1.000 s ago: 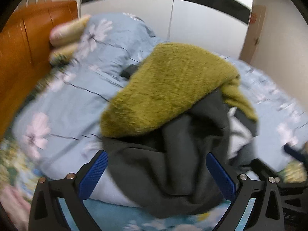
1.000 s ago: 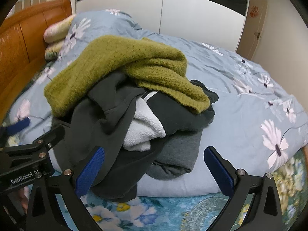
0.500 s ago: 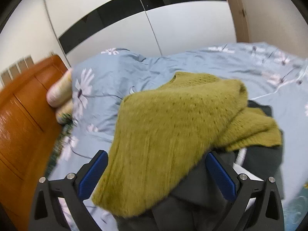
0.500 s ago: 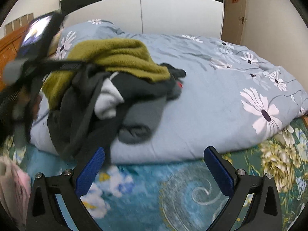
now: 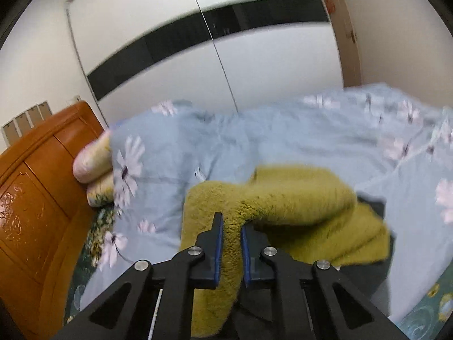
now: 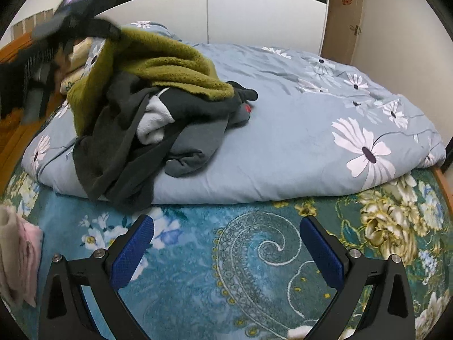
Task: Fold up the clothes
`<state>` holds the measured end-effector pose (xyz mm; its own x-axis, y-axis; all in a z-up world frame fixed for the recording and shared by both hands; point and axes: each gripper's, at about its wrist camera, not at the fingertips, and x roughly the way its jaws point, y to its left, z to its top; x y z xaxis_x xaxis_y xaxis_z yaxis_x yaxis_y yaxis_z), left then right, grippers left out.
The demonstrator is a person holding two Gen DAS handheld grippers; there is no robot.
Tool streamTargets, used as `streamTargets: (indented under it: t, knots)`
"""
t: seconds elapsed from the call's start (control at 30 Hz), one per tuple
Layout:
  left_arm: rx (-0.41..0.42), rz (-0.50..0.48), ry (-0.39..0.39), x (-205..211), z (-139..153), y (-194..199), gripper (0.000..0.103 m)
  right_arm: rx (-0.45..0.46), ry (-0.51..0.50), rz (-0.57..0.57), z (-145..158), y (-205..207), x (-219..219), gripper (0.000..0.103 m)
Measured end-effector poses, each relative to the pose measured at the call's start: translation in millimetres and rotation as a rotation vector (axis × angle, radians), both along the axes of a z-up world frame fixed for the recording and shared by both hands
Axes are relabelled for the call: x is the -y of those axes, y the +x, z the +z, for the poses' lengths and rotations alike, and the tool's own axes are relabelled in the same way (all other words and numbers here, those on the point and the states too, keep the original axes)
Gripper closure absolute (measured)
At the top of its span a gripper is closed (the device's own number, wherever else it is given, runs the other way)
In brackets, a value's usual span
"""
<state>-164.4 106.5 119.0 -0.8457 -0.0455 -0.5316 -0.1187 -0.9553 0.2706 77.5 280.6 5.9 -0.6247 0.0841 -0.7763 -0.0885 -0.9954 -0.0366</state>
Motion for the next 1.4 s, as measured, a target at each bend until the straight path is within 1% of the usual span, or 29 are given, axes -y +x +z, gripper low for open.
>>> streamTargets:
  t: [0.07, 0.13, 0.17, 0.23, 0.3, 0.33, 0.4, 0.43, 0.5, 0.6, 0.63, 0.67, 0.77, 0.83, 0.9, 0.93, 0.97, 1.03, 1.07, 1.13, 1.2, 1.23, 1.27, 1.33, 1.4]
  knots:
    - [-0.065, -0.027, 0.05, 6.1, 34.3, 16.2, 0.091, -0.005, 0.011, -0.005, 8.1, 3.7, 2.3, 0.0]
    - [-0.122, -0.081, 0.111, 11.4, 68.2, 40.5, 0.091, -0.018, 0.01, -0.02, 18.3, 7.7, 3.3, 0.0]
    - [-0.142, -0.12, 0.156, 15.6, 85.7, 57.8, 0.091, -0.03, 0.005, -0.031, 24.3, 11.5, 4.3, 0.0]
    - [-0.171, -0.187, 0.216, 21.9, 108.6, 91.1, 0.091, -0.053, -0.004, -0.053, 36.3, 19.1, 6.2, 0.0]
    - [-0.172, -0.274, 0.272, 27.9, 119.4, 131.0, 0.091, -0.079, -0.02, -0.079, 46.8, 28.6, 8.0, 0.0]
    - [-0.166, -0.314, 0.297, 29.7, 119.0, 151.4, 0.091, -0.089, -0.035, -0.098, 49.7, 36.5, 7.9, 0.0]
    - [-0.128, -0.38, 0.312, 30.2, 105.3, 189.3, 0.091, -0.109, -0.064, -0.136, 55.2, 52.4, 7.6, 0.0]
    - [-0.097, -0.401, 0.319, 28.9, 92.3, 207.2, 0.091, -0.096, -0.065, -0.153, 50.8, 61.2, 5.5, 0.0]
    - [0.005, -0.432, 0.343, 25.8, 54.3, 238.7, 0.091, -0.068, -0.067, -0.186, 41.9, 78.9, 1.3, 0.0]
    - [0.22, -0.456, 0.405, 17.0, -16.8, 284.0, 0.091, -0.026, -0.069, -0.237, 28.5, 105.4, -5.1, 0.0]
    - [0.275, -0.45, 0.42, 14.0, -38.0, 298.1, 0.091, -0.012, -0.07, -0.253, 24.1, 114.2, -7.3, 0.0]
    - [0.357, -0.447, 0.431, 9.6, -65.1, 314.4, 0.091, 0.002, -0.071, -0.27, 19.6, 123.1, -9.4, 0.0]
    - [0.456, -0.445, 0.422, -0.7, -102.6, 349.7, 0.091, 0.043, -0.074, -0.32, 6.3, 149.6, -15.8, 0.0]
    - [0.499, -0.415, 0.427, -2.6, -121.1, 360.2, 0.091, 0.071, -0.075, -0.353, -2.6, 167.3, -20.0, 0.0]
    - [0.56, -0.361, 0.427, -1.0, -143.1, 355.5, 0.09, 0.099, -0.077, -0.386, -11.5, 184.8, -24.3, 0.0]
    - [0.589, -0.33, 0.432, 2.0, -151.6, 351.3, 0.09, 0.105, -0.084, -0.39, -13.0, 186.4, -24.3, 0.0]
    - [0.618, -0.312, 0.456, 5.6, -161.3, 348.0, 0.087, 0.105, -0.092, -0.387, -12.3, 188.3, -22.5, 0.0]
    - [0.652, -0.294, 0.487, 12.5, -165.1, 346.0, 0.086, 0.1, -0.089, -0.37, -10.9, 187.3, -17.5, 0.0]
    - [0.655, -0.3, 0.505, 15.9, -162.6, 348.8, 0.085, 0.1, -0.094, -0.353, -10.1, 183.9, -13.4, 0.0]
    - [0.654, -0.312, 0.514, 25.4, -156.5, 357.2, 0.081, 0.1, -0.105, -0.32, -8.3, 177.1, -5.3, 0.0]
    - [0.661, -0.3, 0.527, 42.7, -151.2, 366.3, 0.074, 0.101, -0.134, -0.281, -8.5, 166.0, 5.6, 0.0]
    - [0.665, -0.293, 0.564, 55.5, -149.9, 370.4, 0.067, 0.101, -0.148, -0.261, -8.5, 160.5, 11.1, 0.0]
    - [0.669, -0.285, 0.6, 68.2, -148.5, 374.4, 0.054, 0.101, -0.16, -0.245, -8.4, 154.2, 17.2, 0.0]
    - [0.637, -0.255, 0.655, 91.3, -147.0, 382.9, 0.041, 0.103, -0.188, -0.214, -9.7, 140.8, 30.5, 0.0]
    - [0.587, -0.21, 0.647, 112.6, -143.3, 385.2, 0.041, 0.107, -0.22, -0.183, -12.5, 126.5, 44.7, 0.0]
